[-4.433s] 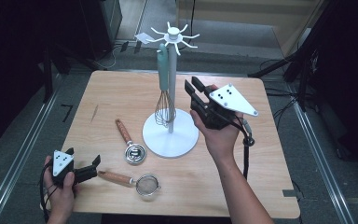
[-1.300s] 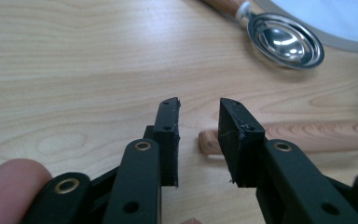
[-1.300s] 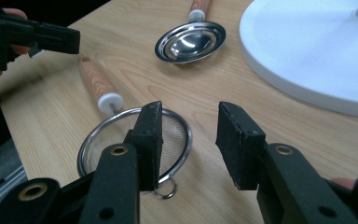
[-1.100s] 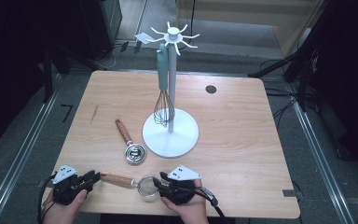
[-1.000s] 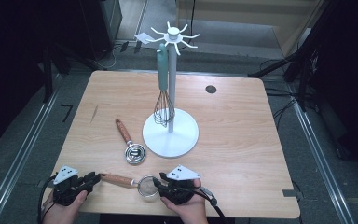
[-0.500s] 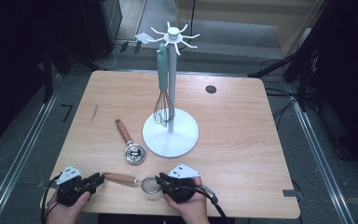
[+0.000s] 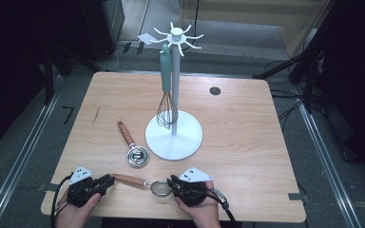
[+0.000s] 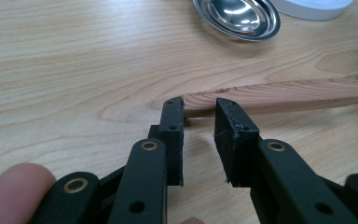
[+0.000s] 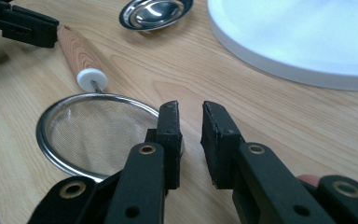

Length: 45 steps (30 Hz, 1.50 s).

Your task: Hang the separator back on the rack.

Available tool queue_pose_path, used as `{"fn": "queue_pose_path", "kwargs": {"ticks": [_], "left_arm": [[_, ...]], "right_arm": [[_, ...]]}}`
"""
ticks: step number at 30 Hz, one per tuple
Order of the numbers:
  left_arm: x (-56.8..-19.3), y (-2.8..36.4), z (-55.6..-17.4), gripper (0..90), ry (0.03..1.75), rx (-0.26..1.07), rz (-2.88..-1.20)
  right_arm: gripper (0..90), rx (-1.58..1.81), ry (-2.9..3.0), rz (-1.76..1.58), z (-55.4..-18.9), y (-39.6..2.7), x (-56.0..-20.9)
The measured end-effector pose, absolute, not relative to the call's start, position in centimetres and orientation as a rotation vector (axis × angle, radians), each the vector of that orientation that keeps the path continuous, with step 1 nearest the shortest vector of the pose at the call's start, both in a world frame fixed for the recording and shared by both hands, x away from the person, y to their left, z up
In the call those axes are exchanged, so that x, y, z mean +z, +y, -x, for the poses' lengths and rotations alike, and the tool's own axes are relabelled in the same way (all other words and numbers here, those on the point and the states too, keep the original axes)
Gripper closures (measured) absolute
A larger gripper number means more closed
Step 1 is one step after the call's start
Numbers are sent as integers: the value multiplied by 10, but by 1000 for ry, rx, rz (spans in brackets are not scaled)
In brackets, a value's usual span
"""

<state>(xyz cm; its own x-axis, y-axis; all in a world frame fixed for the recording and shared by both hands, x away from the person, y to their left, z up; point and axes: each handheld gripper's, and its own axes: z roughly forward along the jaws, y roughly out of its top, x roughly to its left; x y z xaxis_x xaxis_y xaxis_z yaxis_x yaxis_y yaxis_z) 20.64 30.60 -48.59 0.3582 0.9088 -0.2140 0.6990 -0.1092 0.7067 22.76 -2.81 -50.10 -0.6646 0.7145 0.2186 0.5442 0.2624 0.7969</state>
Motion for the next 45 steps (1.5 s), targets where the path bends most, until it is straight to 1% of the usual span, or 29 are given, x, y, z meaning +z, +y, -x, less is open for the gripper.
{"fn": "queue_pose_path", "kwargs": {"ticks": [12, 17, 22, 23, 24, 26, 28, 38, 45], "left_arm": [[-486, 288, -214, 730, 1352, 324, -1908], [-486, 284, -216, 727, 1339, 318, -1918], [-486, 287, -216, 720, 1341, 316, -1916], [-486, 288, -216, 720, 1346, 317, -1913], [-486, 289, -216, 719, 1350, 318, -1905], [-485, 292, -217, 715, 1361, 309, -1891], [-486, 294, -218, 709, 1371, 306, -1881], [-487, 288, -219, 703, 1353, 301, -1887], [-487, 284, -221, 701, 1334, 293, -1898]], "right_arm": [[770, 1308, 2295, -1225, -227, -52, -503], [734, 1378, 2275, -1235, -224, -60, -498], [715, 1464, 2322, -1190, -212, -56, -490], [726, 1478, 2330, -1168, -210, -54, -489], [755, 1479, 2338, -1149, -207, -53, -488], [844, 1492, 2361, -1121, -204, -50, -486], [893, 1502, 2399, -1118, -203, -47, -486], [900, 1321, 2565, -1113, -207, -31, -502], [900, 1286, 2535, -1127, -212, -38, -501]]}}
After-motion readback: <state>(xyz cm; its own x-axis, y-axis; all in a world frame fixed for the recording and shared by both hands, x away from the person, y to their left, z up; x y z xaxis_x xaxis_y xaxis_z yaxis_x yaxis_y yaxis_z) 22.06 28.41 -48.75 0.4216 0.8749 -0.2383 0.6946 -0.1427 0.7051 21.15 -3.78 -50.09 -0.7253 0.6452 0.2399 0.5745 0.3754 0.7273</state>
